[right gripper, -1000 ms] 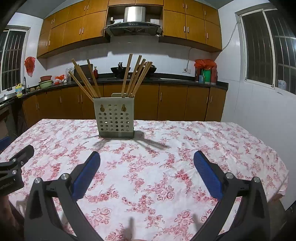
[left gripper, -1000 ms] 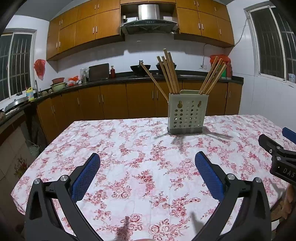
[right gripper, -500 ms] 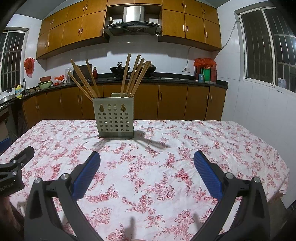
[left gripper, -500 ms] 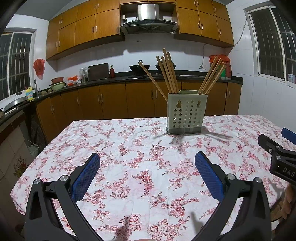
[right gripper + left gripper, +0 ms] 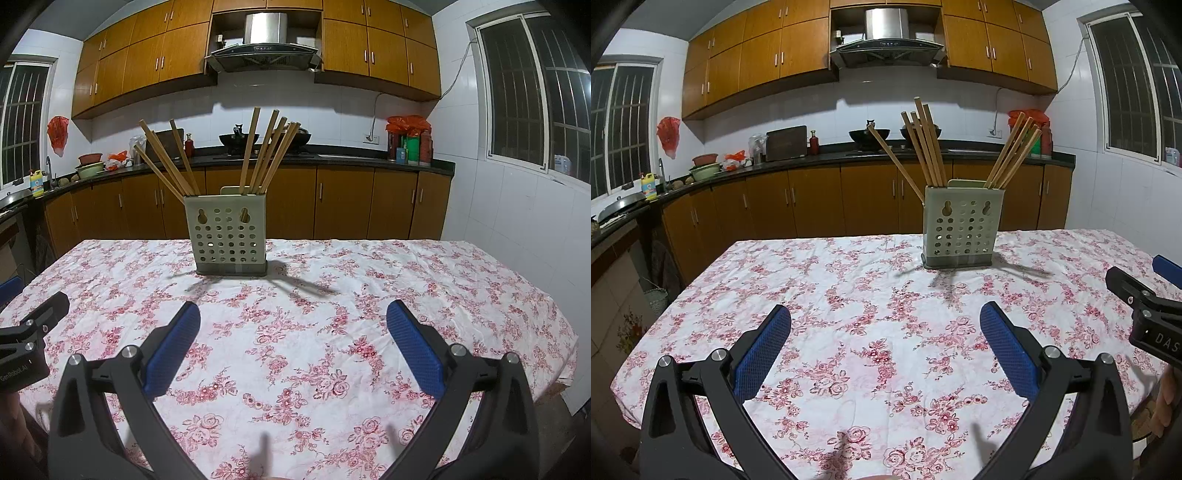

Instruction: Organize utensils

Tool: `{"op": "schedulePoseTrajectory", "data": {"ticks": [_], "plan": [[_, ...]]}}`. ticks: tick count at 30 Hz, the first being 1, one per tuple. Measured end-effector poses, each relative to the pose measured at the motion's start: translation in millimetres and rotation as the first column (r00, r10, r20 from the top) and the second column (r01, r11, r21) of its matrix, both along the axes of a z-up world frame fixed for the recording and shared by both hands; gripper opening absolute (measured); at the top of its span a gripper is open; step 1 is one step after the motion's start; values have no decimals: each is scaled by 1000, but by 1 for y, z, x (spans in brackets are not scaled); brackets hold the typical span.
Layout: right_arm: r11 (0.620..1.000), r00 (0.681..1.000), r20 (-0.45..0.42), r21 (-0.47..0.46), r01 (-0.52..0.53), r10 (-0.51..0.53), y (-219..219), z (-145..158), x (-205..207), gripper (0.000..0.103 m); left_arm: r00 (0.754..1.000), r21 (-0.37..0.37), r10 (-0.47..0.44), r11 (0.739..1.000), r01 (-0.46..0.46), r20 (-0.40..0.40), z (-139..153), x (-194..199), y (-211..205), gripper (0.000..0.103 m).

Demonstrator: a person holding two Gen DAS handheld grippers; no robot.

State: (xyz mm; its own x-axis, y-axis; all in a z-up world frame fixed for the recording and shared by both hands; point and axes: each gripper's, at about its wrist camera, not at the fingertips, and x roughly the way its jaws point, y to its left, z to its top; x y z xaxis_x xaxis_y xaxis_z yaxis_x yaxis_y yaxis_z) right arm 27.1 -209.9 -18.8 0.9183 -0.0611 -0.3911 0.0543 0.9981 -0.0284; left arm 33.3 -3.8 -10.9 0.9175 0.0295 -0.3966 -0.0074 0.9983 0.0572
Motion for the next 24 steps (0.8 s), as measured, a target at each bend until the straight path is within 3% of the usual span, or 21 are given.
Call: {"op": "schedulePoseTrajectory", "data": {"ticks": [24], "plan": [[1000, 1000, -2, 2, 1, -1, 1, -1, 0, 99, 1000, -1, 1, 1000, -1, -1, 0, 0, -1, 101]]}}
